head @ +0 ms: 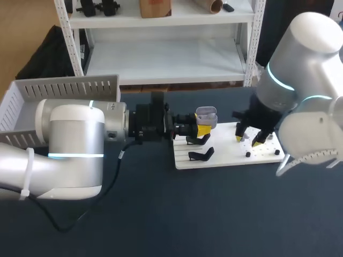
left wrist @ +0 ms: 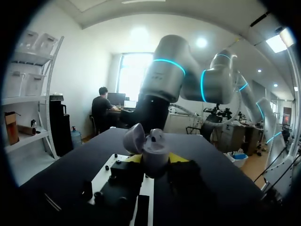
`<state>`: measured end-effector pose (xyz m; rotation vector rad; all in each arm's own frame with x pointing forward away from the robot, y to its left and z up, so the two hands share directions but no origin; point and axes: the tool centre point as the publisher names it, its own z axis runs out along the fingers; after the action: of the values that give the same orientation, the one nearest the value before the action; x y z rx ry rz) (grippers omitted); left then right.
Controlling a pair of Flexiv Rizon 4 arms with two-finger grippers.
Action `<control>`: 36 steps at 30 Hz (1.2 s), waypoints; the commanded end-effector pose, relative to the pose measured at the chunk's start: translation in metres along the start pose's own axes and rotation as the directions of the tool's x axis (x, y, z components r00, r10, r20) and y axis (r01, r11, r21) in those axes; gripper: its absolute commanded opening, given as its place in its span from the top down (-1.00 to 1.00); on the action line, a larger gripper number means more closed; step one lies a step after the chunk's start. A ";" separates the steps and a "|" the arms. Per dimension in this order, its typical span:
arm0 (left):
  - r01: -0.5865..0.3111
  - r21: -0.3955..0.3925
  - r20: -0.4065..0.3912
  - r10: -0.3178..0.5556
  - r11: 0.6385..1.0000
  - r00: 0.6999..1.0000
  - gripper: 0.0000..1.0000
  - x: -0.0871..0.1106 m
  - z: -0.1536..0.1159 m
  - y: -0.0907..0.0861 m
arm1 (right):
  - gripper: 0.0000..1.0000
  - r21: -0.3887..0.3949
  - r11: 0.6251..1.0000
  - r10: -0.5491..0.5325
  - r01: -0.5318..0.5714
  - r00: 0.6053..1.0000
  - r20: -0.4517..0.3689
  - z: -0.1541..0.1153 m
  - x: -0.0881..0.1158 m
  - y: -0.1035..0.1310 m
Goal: Pick up each earbud case from the left stands, insert the matching earbuds, close the lid, and place the case in the box.
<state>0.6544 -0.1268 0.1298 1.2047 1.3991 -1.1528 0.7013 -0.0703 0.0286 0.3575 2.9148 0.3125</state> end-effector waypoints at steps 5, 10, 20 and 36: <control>-0.001 -0.002 0.002 0.001 1.000 1.000 1.00 0.000 0.000 0.000 | 0.17 0.009 1.000 0.002 -0.002 1.000 -0.003 0.005 -0.011 0.003; -0.001 -0.002 0.002 0.001 1.000 1.000 1.00 0.000 0.000 0.000 | 0.19 0.013 1.000 0.005 -0.005 1.000 0.003 0.006 -0.013 0.002; -0.001 -0.002 0.002 0.001 1.000 1.000 1.00 0.000 0.000 0.000 | 0.24 0.014 1.000 0.017 -0.017 1.000 0.008 0.009 -0.018 0.001; -0.001 -0.002 0.002 0.001 1.000 1.000 1.00 0.000 0.000 0.000 | 0.24 0.008 1.000 -0.016 0.016 1.000 0.004 0.011 -0.014 -0.004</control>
<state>0.6544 -0.1268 0.1298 1.2047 1.3991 -1.1528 0.7179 -0.0728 0.0197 0.3410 2.9188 0.2882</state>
